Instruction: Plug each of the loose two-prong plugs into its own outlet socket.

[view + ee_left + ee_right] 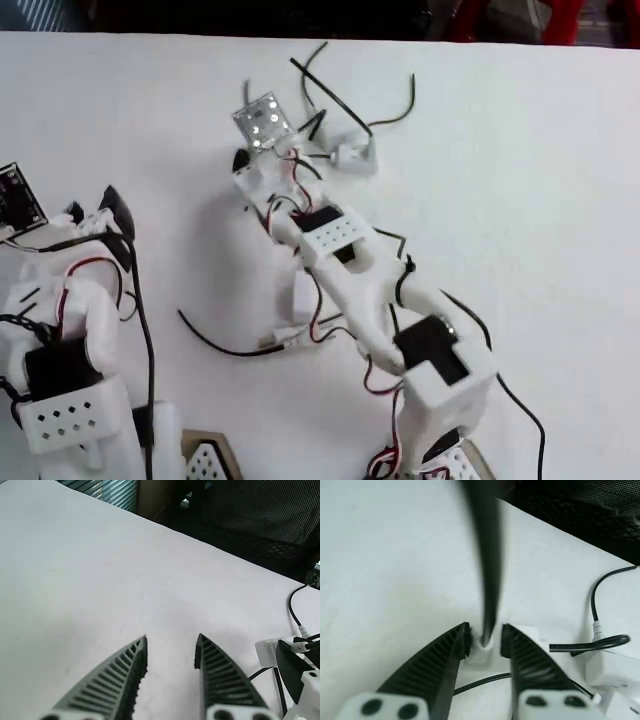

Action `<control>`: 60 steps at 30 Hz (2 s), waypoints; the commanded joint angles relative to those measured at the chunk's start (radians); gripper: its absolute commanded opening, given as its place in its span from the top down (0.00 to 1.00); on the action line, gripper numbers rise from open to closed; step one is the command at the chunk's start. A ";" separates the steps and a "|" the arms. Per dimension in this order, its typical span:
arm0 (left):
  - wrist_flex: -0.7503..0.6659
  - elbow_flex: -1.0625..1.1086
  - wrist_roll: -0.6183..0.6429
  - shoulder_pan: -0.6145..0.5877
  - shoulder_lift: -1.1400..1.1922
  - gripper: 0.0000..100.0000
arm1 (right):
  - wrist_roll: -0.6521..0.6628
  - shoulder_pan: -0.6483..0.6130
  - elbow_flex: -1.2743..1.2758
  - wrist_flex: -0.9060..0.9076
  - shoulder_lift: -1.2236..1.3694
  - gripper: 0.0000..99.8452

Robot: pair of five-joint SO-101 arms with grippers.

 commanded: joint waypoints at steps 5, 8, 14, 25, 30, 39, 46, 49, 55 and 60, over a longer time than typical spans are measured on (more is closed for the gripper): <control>-0.018 -0.006 0.006 -0.001 -0.018 0.83 | 0.003 0.025 -0.002 0.113 -0.104 0.71; -0.018 -0.006 0.005 -0.001 -0.018 0.83 | 0.003 0.025 -0.002 0.303 -0.245 0.76; -0.018 -0.006 0.005 -0.001 -0.018 0.83 | 0.002 0.033 -0.002 0.705 -0.519 0.85; -0.020 -0.006 0.005 -0.001 -0.016 0.83 | 0.006 0.036 -0.005 0.831 -0.421 0.98; -0.021 -0.006 0.003 -0.001 -0.016 0.83 | 0.009 0.036 -0.009 0.668 -0.248 0.98; -0.023 -0.006 0.003 -0.004 -0.016 0.83 | 0.009 0.053 -0.161 0.642 -0.047 0.98; -0.023 -0.006 0.002 -0.004 -0.016 0.83 | -0.132 0.059 -0.282 0.823 -0.036 0.76; -0.023 -0.006 0.002 -0.004 -0.016 0.83 | -0.155 0.056 -0.285 0.825 -0.038 0.71; -0.023 -0.006 0.002 -0.004 -0.016 0.83 | -0.155 0.035 -0.288 0.776 -0.056 0.71; -0.025 -0.006 0.002 -0.004 -0.016 0.83 | -0.155 -0.027 -0.290 0.769 0.002 0.71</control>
